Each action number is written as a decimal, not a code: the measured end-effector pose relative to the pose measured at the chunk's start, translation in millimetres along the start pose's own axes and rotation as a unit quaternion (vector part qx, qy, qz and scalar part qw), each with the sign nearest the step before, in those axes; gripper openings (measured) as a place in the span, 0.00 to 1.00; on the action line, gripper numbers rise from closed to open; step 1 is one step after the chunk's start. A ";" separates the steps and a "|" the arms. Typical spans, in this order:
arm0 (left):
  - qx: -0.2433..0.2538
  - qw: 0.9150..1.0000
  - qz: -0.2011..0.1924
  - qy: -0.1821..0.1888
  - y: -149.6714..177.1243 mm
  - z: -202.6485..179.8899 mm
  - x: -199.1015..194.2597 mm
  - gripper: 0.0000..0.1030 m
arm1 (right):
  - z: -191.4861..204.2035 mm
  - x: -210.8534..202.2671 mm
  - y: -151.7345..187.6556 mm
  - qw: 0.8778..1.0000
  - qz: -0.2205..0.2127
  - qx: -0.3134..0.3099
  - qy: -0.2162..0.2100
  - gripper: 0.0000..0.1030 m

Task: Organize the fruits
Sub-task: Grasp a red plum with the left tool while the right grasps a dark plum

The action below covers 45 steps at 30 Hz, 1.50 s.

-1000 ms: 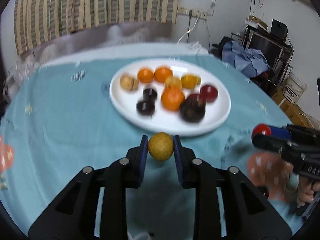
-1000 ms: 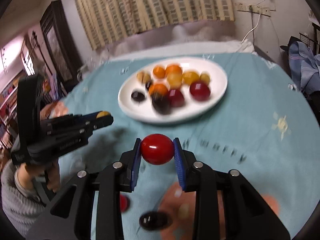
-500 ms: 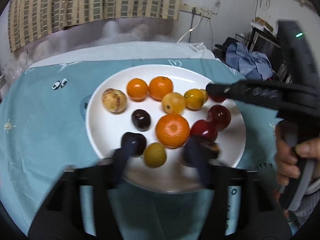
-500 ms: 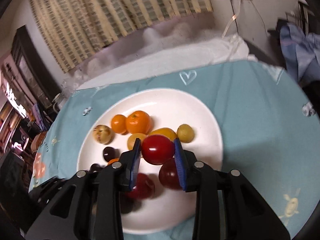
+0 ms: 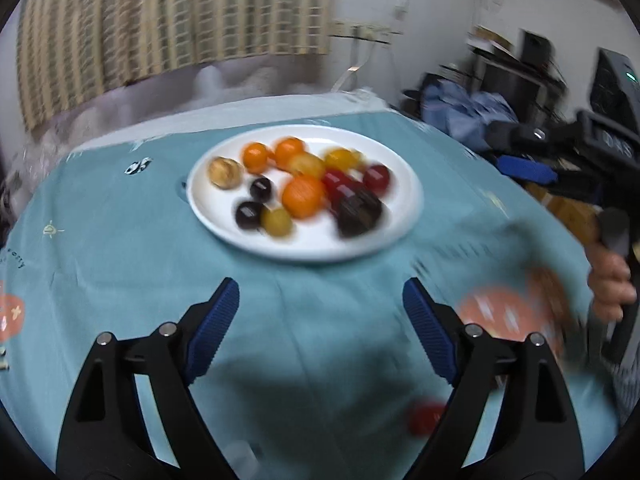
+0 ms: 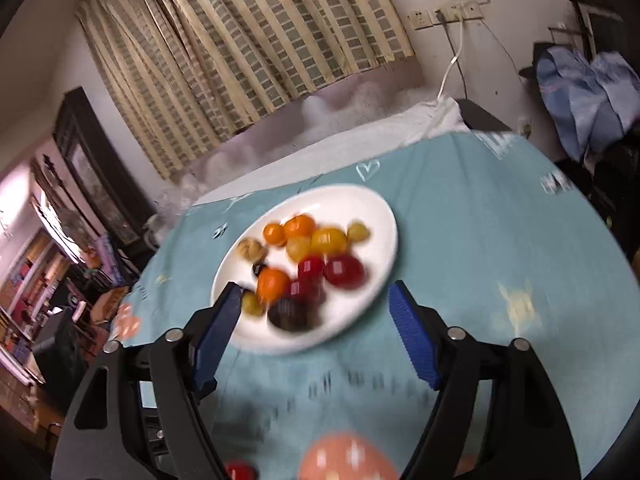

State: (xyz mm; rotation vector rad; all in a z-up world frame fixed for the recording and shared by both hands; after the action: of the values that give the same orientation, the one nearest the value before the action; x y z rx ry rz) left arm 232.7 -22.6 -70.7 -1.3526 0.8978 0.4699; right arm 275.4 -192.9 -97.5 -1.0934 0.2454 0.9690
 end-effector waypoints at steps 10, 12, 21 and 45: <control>0.128 0.991 0.018 -0.041 58.2 -56.6 -9.9 0.87 | -28.7 -12.0 46.0 0.997 0.009 0.070 -0.022 0.76; 0.129 0.991 0.030 -0.035 60.3 -56.5 -4.5 0.86 | -28.4 -8.3 46.8 0.997 0.016 0.070 -0.024 0.76; 0.127 0.989 0.077 0.010 70.4 -63.6 13.5 0.57 | -25.8 -7.0 46.2 0.998 0.022 0.056 -0.019 0.76; -0.064 0.996 0.059 -0.008 51.3 40.2 5.8 0.30 | 54.0 28.0 123.4 0.966 0.124 -0.217 0.066 0.76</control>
State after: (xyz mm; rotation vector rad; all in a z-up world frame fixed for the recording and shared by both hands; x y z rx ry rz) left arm 208.8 25.0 -108.8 -1.4142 0.9507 0.6374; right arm 182.8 -118.7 -167.0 -1.5586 0.2917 1.2088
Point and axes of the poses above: each gripper's, at about its wrist camera, not at the fingertips, and x roughly the way its jaws point, z to its left, y to its underside, the point moved 8 cm from there along x, roughly the way its jaws point, and after that the axes turned 11 degrees about z, right-handed, at the moved point
